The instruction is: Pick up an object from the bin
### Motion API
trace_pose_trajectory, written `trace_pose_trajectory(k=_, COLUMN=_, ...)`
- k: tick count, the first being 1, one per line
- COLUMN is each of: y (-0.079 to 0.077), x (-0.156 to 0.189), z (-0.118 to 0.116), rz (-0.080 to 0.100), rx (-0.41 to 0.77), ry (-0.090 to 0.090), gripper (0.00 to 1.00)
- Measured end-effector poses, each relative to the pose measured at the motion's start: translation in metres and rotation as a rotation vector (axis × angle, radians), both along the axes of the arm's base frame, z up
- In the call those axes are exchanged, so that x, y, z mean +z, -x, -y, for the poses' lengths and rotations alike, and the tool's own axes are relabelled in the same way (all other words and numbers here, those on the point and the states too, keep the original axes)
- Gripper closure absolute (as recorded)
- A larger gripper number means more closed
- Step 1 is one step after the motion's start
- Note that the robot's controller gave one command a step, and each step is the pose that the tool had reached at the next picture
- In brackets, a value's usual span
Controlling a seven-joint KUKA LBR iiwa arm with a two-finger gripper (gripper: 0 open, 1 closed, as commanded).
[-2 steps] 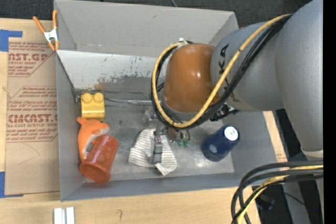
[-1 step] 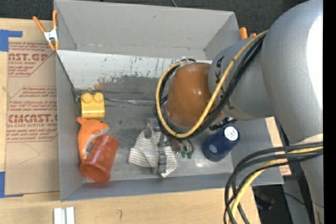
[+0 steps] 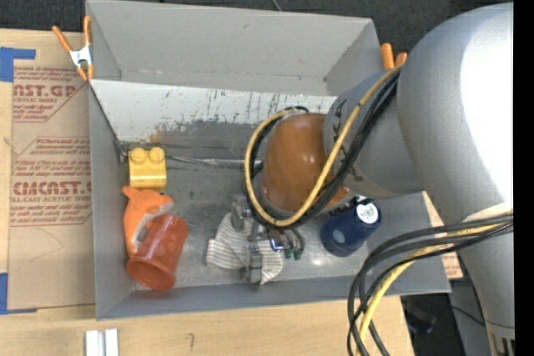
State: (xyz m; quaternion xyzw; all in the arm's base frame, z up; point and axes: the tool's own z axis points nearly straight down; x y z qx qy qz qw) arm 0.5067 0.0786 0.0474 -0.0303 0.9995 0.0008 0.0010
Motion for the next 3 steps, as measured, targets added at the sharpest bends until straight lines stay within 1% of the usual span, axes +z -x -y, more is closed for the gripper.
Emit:
trace_pose_trajectory(k=1, y=0.003, x=0.023, z=-0.003, rz=-0.001, rx=-0.022, ry=0.0, gripper=0.0)
trace_pose_trajectory(k=2, y=0.023, x=0.023, z=0.0, rz=0.002, rx=-0.081, ry=-0.001, gripper=0.0)
trace_pose_trajectory(k=3, y=0.003, x=0.023, z=-0.003, rz=0.0, rx=-0.023, ry=0.0, gripper=1.0)
